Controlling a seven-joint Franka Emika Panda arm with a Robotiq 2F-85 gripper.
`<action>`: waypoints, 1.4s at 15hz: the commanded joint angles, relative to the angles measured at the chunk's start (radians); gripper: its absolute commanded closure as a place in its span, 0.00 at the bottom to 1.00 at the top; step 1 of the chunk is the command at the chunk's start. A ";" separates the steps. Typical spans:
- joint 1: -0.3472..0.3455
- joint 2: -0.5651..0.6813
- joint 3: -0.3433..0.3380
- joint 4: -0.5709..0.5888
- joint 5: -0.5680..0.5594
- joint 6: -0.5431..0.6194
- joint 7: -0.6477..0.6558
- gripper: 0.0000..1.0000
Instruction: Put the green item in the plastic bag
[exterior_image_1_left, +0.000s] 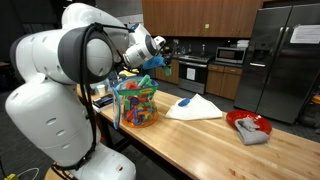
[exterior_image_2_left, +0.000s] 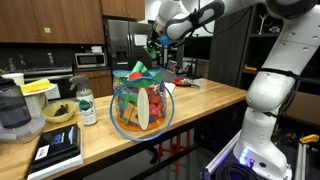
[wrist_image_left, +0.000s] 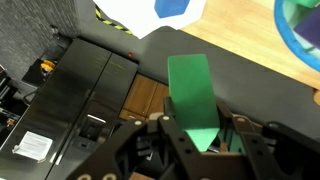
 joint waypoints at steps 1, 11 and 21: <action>-0.019 -0.086 0.087 -0.068 -0.055 -0.018 0.116 0.84; -0.010 -0.179 0.269 -0.181 -0.092 -0.035 0.217 0.84; -0.012 -0.189 0.293 -0.297 -0.078 -0.057 0.213 0.84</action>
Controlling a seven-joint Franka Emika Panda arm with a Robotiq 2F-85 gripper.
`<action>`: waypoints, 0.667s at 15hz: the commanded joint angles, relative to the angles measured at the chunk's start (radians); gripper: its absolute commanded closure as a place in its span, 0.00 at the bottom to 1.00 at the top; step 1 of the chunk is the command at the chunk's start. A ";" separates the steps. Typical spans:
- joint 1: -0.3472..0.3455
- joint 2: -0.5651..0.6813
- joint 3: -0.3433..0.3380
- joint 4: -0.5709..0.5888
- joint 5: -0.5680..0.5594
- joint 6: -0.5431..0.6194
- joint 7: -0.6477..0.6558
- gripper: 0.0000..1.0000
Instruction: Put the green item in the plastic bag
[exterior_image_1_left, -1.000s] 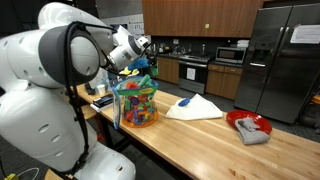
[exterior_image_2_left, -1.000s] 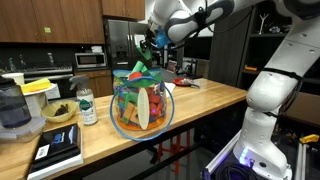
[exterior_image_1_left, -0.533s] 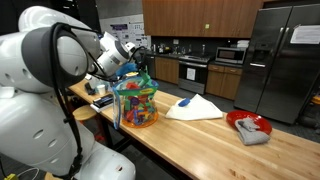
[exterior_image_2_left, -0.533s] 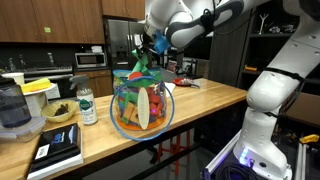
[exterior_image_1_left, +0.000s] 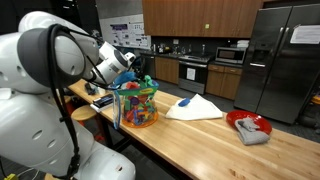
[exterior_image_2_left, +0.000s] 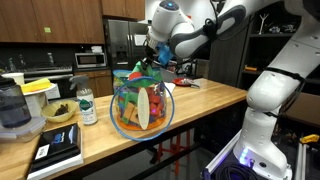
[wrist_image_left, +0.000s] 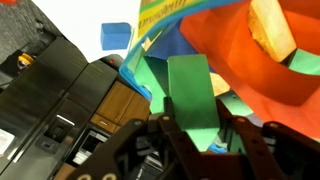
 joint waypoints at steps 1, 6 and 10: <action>-0.013 -0.031 0.002 -0.038 -0.016 -0.019 0.022 0.84; -0.021 -0.045 0.002 -0.054 -0.022 -0.014 0.058 0.28; -0.034 -0.066 0.008 -0.065 -0.032 0.005 0.108 0.04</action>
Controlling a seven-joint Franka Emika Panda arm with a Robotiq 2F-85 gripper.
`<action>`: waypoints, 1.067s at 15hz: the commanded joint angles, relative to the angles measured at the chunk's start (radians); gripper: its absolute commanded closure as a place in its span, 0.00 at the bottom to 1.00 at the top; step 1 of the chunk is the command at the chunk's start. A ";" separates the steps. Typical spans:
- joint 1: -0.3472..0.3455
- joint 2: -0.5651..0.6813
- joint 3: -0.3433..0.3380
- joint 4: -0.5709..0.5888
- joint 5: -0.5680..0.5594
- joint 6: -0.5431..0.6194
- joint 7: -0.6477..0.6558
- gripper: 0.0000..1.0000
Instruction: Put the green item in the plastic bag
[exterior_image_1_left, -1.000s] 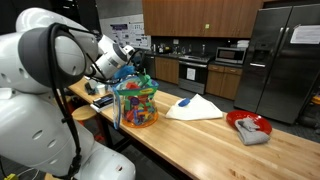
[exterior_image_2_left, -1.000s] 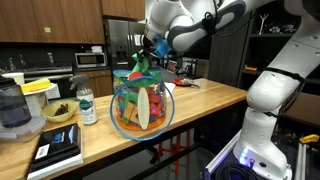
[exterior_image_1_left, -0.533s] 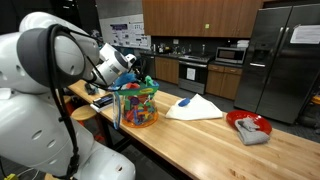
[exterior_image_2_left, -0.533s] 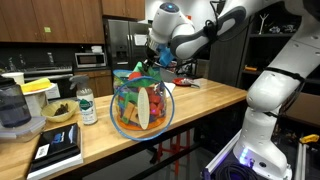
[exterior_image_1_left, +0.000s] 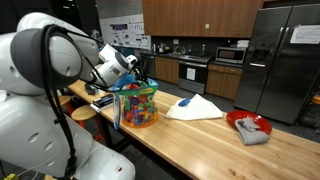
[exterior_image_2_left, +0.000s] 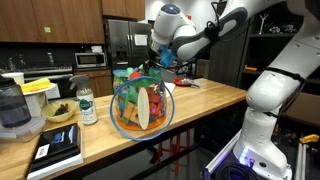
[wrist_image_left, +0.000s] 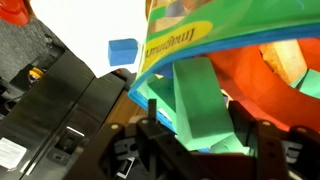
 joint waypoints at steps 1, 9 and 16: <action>-0.026 -0.053 0.009 -0.028 -0.033 0.026 0.079 0.00; -0.105 -0.120 0.022 -0.045 -0.100 0.087 0.324 0.00; -0.175 -0.139 0.010 -0.054 -0.206 0.086 0.550 0.00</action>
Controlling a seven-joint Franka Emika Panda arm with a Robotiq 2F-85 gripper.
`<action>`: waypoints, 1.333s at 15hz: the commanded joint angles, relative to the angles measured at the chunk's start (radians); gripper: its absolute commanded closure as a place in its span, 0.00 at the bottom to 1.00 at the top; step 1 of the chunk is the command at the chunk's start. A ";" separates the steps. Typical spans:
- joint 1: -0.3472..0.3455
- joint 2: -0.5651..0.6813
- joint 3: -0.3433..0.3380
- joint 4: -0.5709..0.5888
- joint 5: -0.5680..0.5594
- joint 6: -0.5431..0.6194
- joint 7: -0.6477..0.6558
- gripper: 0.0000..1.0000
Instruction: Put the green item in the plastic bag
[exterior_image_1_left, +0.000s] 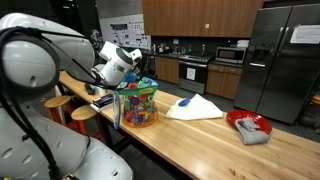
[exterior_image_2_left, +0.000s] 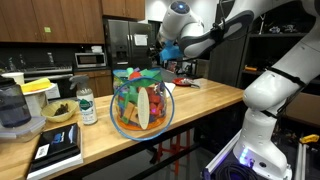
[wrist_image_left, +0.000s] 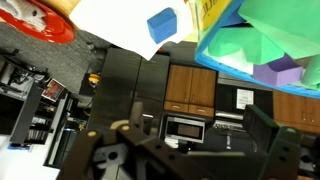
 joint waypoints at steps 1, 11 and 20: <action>-0.036 -0.017 -0.007 -0.015 -0.070 0.008 0.110 0.00; -0.067 0.095 -0.195 0.075 -0.149 0.003 0.088 0.00; 0.001 0.325 -0.437 0.240 0.088 -0.031 -0.534 0.00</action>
